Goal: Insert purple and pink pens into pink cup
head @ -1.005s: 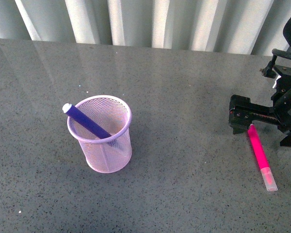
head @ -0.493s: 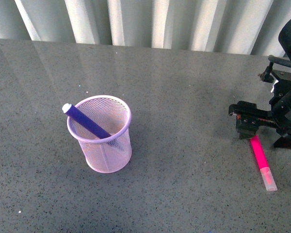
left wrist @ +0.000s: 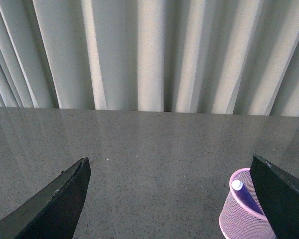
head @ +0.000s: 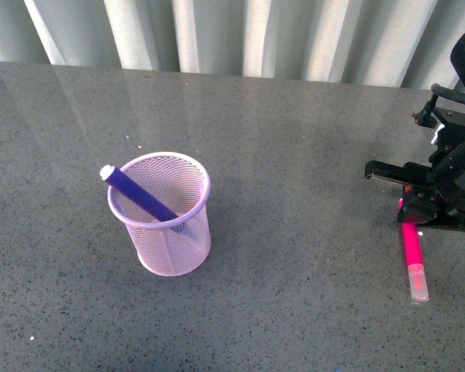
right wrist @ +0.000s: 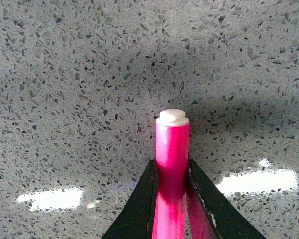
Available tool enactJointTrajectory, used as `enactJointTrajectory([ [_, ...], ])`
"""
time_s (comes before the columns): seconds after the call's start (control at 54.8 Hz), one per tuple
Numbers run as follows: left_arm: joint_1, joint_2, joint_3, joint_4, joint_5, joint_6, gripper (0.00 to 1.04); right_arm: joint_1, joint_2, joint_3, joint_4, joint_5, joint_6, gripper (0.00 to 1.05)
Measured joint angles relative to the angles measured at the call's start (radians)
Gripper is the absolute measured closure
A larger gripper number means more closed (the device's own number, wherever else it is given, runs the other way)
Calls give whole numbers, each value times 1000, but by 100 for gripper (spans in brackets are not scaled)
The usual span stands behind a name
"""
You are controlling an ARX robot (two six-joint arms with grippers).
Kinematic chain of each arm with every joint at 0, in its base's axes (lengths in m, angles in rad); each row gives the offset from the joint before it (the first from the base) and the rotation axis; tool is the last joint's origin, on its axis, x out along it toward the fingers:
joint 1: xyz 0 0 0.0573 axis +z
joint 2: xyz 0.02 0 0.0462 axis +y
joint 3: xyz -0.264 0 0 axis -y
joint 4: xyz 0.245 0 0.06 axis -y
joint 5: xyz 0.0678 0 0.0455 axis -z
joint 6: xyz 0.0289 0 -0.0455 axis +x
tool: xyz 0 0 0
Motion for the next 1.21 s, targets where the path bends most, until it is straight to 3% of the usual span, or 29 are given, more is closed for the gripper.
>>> enactJointTrajectory([
  [0.274,0,0,0,0,0,0,7,-2,-48,-44,69,49,-57,94],
  [0.365,0,0,0,0,0,0,7,2,-87,-71,134,94,-93,94],
  [0.566,0,0,0,0,0,0,7,19,-217,-154,333,89,-181,94],
  [0.932,0,0,0,0,0,0,7,123,-432,-304,845,-167,-375,94],
  [1.041,0,0,0,0,0,0,7,166,-429,-312,919,-293,-441,94],
  [1.205,0,0,0,0,0,0,7,238,-416,-307,915,-444,-481,94],
])
